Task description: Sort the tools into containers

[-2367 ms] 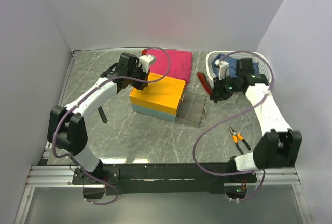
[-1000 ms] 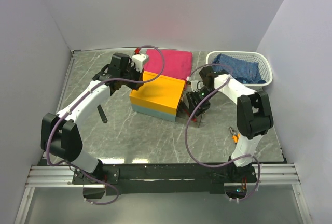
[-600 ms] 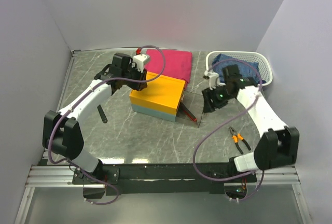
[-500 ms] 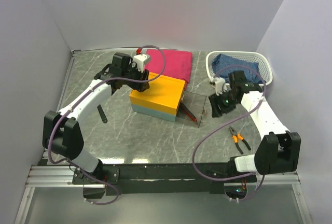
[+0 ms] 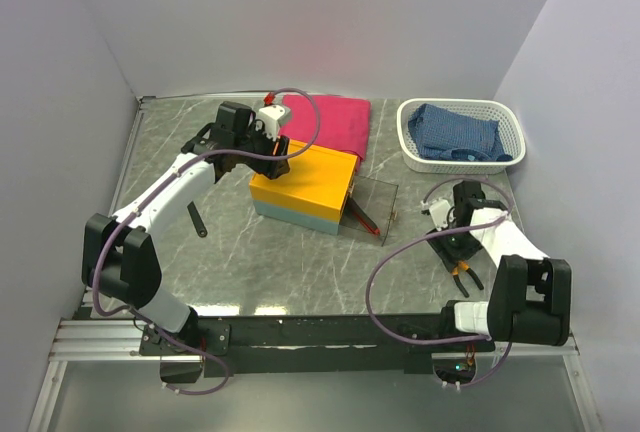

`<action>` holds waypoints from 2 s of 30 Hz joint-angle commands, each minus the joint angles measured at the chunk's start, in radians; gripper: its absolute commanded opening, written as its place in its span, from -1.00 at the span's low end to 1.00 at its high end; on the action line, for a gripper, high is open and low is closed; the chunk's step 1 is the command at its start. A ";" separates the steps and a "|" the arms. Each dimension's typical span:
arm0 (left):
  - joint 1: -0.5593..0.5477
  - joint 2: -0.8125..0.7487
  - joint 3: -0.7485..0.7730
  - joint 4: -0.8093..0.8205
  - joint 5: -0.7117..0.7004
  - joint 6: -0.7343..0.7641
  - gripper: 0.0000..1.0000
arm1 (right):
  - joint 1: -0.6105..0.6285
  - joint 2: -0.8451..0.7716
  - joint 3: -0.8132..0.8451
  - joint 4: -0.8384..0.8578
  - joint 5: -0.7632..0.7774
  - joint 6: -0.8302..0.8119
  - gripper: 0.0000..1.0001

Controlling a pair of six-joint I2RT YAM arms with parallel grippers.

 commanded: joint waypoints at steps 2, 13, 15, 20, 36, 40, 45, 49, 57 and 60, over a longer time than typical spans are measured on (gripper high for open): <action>0.000 -0.033 0.034 -0.009 0.006 0.029 0.18 | -0.029 0.062 -0.040 0.099 0.088 -0.036 0.28; 0.000 -0.031 0.044 -0.010 0.001 0.035 0.17 | -0.069 0.127 0.203 -0.074 -0.177 -0.008 -1.00; 0.000 -0.033 0.042 -0.010 -0.002 0.036 0.17 | -0.066 0.107 0.274 -0.129 -0.242 0.010 -1.00; 0.000 -0.030 0.037 -0.006 0.007 0.036 0.16 | -0.017 0.107 0.488 -0.207 -0.374 0.096 -1.00; 0.000 -0.051 0.017 -0.010 -0.009 0.049 0.16 | -0.032 0.208 0.428 -0.131 -0.210 0.177 0.03; 0.000 -0.045 0.019 -0.012 -0.012 0.053 0.17 | -0.034 0.275 0.411 -0.082 -0.155 0.228 0.03; 0.000 -0.039 0.017 -0.013 -0.012 0.052 0.16 | -0.037 0.380 0.403 -0.026 -0.135 0.257 0.01; 0.000 -0.033 0.028 -0.016 -0.014 0.053 0.16 | -0.041 0.403 0.403 -0.003 -0.118 0.265 -0.01; 0.000 -0.019 0.033 -0.013 -0.002 0.049 0.16 | -0.063 0.363 0.399 0.032 -0.073 0.247 -0.02; 0.000 -0.016 0.036 -0.013 0.003 0.046 0.16 | -0.074 0.371 0.394 0.047 -0.058 0.251 -0.02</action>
